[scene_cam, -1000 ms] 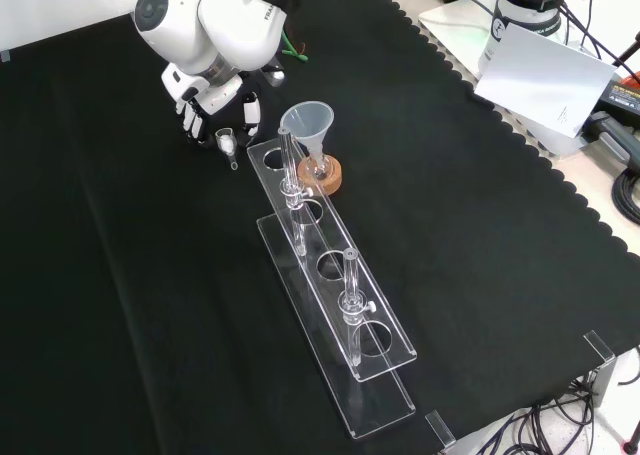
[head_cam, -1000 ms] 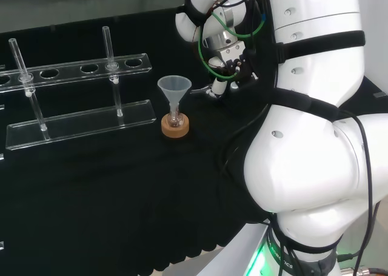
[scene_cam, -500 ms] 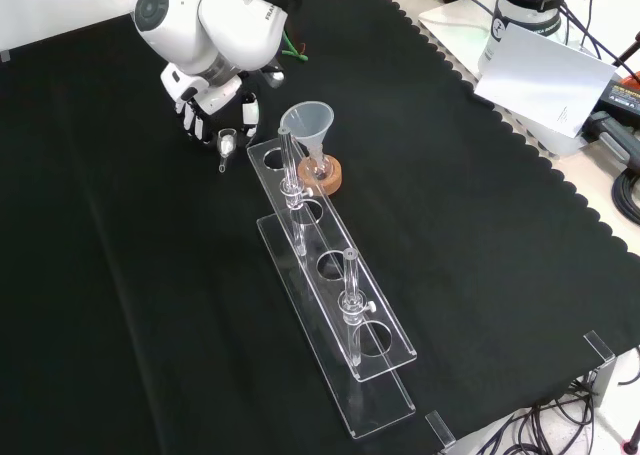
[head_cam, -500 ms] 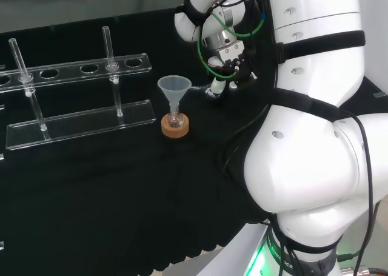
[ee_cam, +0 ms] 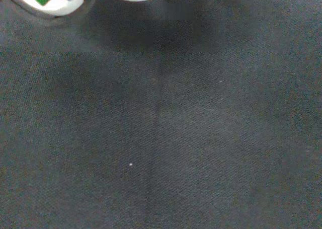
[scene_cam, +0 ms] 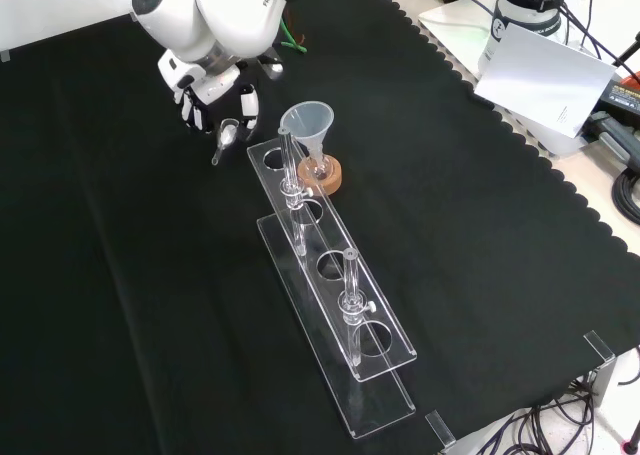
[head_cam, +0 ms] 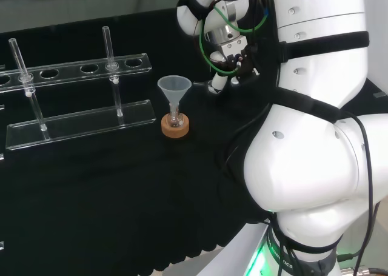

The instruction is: Pick up the weighing funnel.

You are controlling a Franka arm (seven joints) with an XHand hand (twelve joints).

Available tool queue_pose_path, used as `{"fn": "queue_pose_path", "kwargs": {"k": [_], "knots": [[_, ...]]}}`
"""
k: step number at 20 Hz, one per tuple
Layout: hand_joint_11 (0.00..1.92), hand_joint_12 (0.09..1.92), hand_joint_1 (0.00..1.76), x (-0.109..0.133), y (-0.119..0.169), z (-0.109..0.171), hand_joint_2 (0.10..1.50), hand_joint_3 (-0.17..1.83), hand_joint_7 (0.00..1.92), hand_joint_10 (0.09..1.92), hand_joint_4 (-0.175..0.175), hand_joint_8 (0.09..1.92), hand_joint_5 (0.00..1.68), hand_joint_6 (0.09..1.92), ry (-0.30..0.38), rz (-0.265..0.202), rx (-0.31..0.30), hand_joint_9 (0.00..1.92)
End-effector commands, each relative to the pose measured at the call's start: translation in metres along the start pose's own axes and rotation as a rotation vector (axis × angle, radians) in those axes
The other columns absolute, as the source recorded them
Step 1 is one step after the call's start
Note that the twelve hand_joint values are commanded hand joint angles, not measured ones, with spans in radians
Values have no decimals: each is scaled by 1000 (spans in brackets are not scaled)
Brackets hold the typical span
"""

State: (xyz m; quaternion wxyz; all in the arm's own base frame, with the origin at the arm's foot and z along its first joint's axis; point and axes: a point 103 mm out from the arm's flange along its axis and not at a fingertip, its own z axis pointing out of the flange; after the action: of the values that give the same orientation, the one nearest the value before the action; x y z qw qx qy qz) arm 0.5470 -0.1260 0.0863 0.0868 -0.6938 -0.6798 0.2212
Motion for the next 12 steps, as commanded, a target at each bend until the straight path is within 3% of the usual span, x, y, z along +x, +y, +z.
{"fn": "queue_pose_path", "kwargs": {"k": [1,12], "knots": [[608,1258,1108,-13,-13,-8,648,713,682,451,175,617,1227,780,39,17,5,922],[613,1251,1107,-39,-45,-41,650,708,672,446,175,613,1230,773,22,52,-5,924]]}}
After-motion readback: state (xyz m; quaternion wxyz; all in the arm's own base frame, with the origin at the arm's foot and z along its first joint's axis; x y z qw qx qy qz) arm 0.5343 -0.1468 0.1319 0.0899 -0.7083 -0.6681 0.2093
